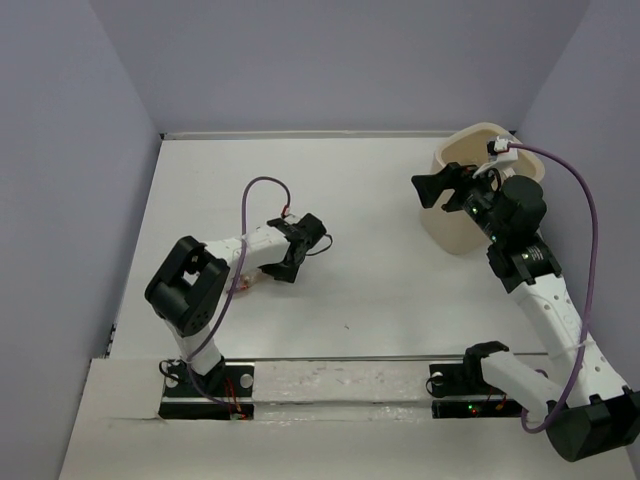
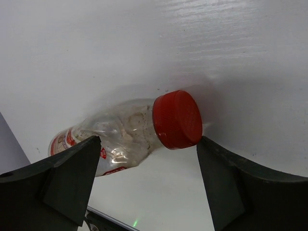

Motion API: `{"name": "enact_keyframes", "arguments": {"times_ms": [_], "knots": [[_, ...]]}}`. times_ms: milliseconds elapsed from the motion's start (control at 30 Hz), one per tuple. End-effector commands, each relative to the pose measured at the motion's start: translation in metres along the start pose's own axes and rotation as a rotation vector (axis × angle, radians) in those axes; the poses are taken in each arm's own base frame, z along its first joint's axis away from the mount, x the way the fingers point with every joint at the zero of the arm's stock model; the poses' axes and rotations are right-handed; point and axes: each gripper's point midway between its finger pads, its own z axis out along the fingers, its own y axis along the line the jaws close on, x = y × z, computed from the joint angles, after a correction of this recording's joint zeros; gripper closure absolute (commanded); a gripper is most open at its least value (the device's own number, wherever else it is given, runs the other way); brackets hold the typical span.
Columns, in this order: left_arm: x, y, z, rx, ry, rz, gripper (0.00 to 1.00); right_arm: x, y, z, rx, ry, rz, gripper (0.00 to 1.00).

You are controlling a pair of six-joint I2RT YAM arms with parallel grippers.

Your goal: Put the plastic bottles in the bin

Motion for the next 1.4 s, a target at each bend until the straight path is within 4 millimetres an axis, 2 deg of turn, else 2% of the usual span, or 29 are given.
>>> {"name": "enact_keyframes", "arguments": {"times_ms": [0,133,233,267,300,400,567,667,700,800,867,967,1033,1067,1100,1133,1167,1267,1367], "knots": [[-0.015,0.003,0.001,-0.025,-0.043,-0.005,0.17,-0.011,0.012,0.001,-0.037,-0.039,-0.006,0.07],[-0.020,-0.004,0.007,-0.022,-0.046,-0.007,0.25,-0.008,0.014,0.003,-0.049,-0.026,-0.005,0.07],[-0.027,-0.008,0.009,-0.026,-0.053,-0.013,0.25,-0.004,0.014,0.003,-0.052,-0.017,-0.008,0.07],[-0.027,-0.009,0.011,-0.026,-0.053,-0.013,0.24,-0.003,0.013,0.003,-0.050,-0.016,-0.008,0.07],[-0.030,-0.010,0.010,-0.022,-0.058,-0.015,0.16,-0.001,0.013,0.003,-0.048,-0.012,-0.008,0.07],[-0.037,-0.014,0.011,-0.009,-0.072,-0.030,0.06,0.000,0.012,0.004,-0.046,-0.010,-0.012,0.07],[-0.046,-0.018,0.016,-0.003,-0.080,-0.036,0.03,0.003,0.014,0.004,-0.056,-0.001,-0.015,0.07],[-0.046,-0.021,0.021,0.010,-0.072,-0.032,0.10,0.004,0.013,0.004,-0.053,-0.001,-0.017,0.07],[-0.046,-0.022,0.021,0.014,-0.072,-0.032,0.18,0.003,0.013,0.004,-0.051,-0.005,-0.016,0.07],[-0.043,-0.024,0.025,0.019,-0.061,-0.024,0.33,0.004,0.013,0.004,-0.050,-0.002,-0.014,0.07],[-0.038,-0.023,0.027,0.014,-0.050,-0.012,0.36,0.004,0.013,0.002,-0.050,-0.003,-0.013,0.07],[-0.026,-0.024,0.032,0.017,-0.018,0.007,0.32,0.007,0.012,0.003,-0.047,0.006,-0.008,0.07],[-0.020,-0.028,0.034,0.040,0.002,0.018,0.37,0.010,0.015,0.003,-0.056,0.016,-0.004,0.07],[-0.018,-0.030,0.035,0.051,0.017,0.024,0.48,0.010,0.015,0.003,-0.057,0.015,-0.004,0.07],[-0.020,-0.030,0.034,0.054,0.023,0.011,0.67,0.011,0.015,0.003,-0.056,0.018,-0.002,0.07],[-0.022,-0.030,0.035,0.051,0.021,0.009,0.74,0.012,0.014,0.003,-0.054,0.019,-0.002,0.07],[-0.025,-0.031,0.034,0.057,0.015,0.004,0.86,0.012,0.015,0.003,-0.055,0.019,-0.002,0.07],[-0.035,-0.036,0.028,0.094,-0.003,-0.012,1.00,0.012,0.015,0.003,-0.054,0.022,-0.001,0.07],[-0.048,-0.041,0.015,0.151,-0.039,-0.038,1.00,0.011,0.015,0.003,-0.055,0.021,0.000,0.07]]}}
